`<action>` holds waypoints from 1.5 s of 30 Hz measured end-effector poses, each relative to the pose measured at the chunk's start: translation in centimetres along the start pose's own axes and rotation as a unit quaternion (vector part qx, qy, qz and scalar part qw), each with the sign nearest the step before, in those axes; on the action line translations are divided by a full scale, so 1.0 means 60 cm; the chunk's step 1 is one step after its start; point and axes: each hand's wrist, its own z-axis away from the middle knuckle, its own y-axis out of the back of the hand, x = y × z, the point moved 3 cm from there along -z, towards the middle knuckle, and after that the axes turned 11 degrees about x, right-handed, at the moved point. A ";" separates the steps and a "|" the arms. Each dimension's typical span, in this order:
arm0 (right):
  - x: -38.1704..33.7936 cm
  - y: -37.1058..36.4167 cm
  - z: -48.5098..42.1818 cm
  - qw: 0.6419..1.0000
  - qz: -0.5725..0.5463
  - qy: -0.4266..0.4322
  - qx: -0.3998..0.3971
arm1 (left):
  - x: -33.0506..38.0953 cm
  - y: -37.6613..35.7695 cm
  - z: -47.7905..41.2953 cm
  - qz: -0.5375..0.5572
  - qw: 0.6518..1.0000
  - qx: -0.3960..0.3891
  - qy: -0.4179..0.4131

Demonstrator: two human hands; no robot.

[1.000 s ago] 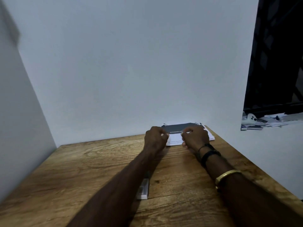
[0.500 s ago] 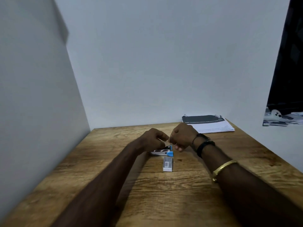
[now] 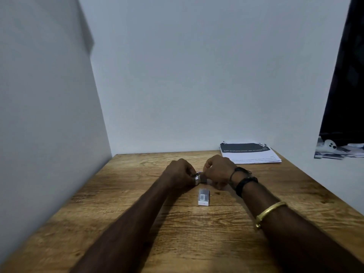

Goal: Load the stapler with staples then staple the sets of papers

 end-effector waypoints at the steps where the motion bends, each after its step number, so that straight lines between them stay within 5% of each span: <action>1: -0.002 0.001 0.003 1.000 0.017 -0.004 -0.021 | -0.002 0.000 0.000 -0.013 1.000 0.021 0.015; 9: -0.012 -0.016 0.018 0.987 0.069 -0.016 -0.143 | 0.000 -0.014 0.008 -0.033 0.988 0.112 0.105; 21: 0.010 -0.028 -0.025 0.997 0.026 -0.010 0.078 | 0.010 -0.030 -0.002 0.009 0.984 0.133 0.120; 35: 0.018 -0.035 -0.041 0.993 0.018 0.017 0.112 | 0.002 -0.034 -0.017 0.019 0.983 0.136 0.120; 39: 0.012 -0.020 -0.043 0.981 0.018 0.067 0.179 | 0.010 -0.015 -0.024 -0.068 0.978 0.190 0.047; 45: -0.022 0.021 -0.058 0.925 0.036 0.192 0.327 | 0.046 0.029 -0.047 -0.134 0.922 0.333 -0.148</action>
